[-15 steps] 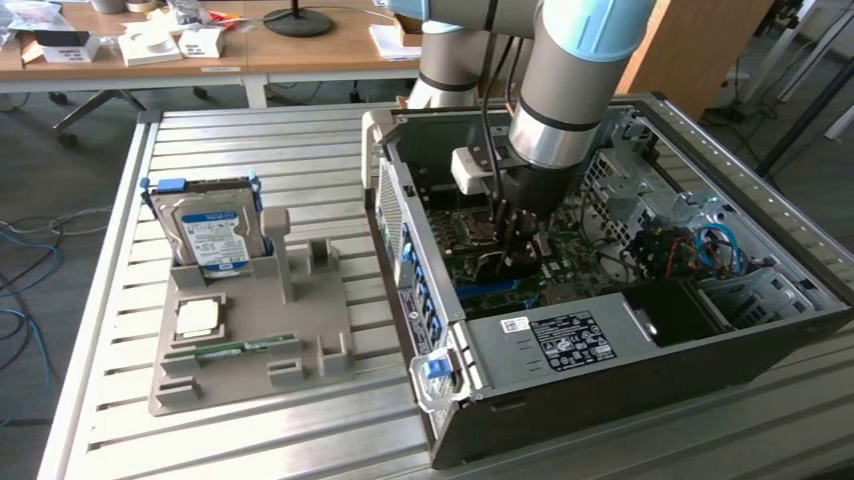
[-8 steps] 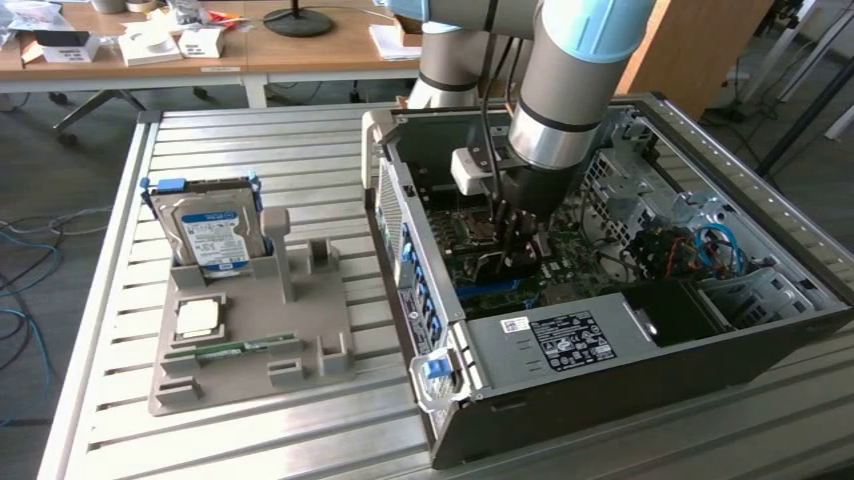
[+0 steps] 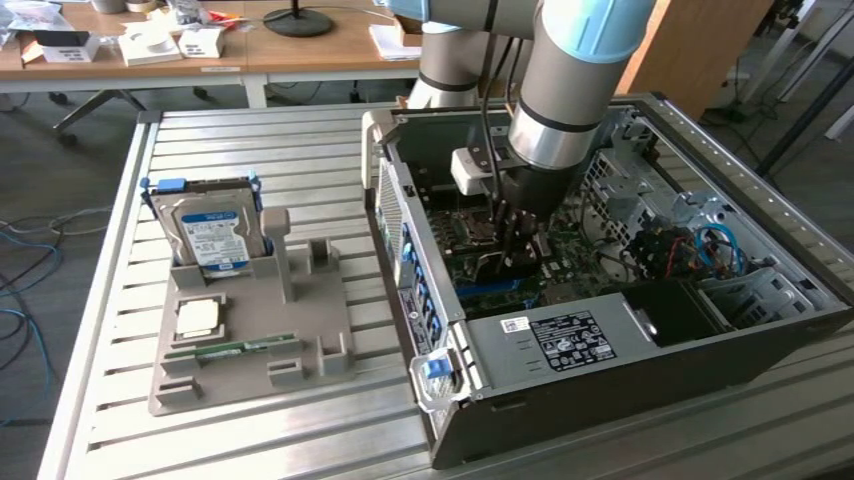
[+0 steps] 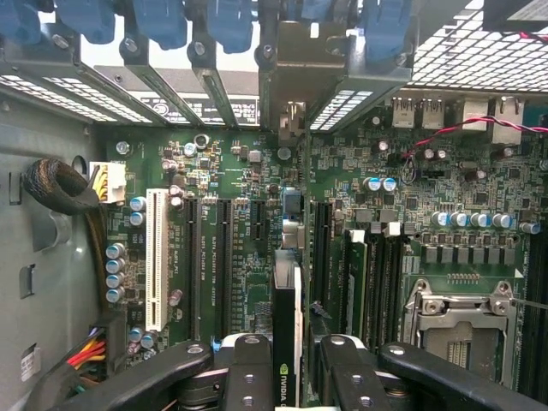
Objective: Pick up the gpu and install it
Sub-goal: 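Insert the gpu into the slot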
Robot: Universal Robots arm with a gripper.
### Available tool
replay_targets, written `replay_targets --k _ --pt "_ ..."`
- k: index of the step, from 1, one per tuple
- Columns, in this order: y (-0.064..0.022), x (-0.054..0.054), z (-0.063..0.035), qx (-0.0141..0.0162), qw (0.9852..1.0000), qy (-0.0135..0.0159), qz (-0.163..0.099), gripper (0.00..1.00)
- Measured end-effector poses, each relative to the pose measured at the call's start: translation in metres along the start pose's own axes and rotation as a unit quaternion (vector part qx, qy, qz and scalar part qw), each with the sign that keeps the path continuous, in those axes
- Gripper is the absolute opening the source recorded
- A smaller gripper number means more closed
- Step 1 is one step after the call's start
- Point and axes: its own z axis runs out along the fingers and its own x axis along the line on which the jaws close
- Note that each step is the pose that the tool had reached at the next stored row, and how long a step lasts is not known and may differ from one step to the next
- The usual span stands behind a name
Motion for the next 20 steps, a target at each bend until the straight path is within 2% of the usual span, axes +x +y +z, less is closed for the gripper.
replay_targets --k 5,20 --pt "-0.0001 -0.0001 -0.0026 0.0 1.0 0.0 0.0 0.26" --pt "0.0 0.0011 -0.0024 0.0 1.0 0.0001 0.0 0.26"
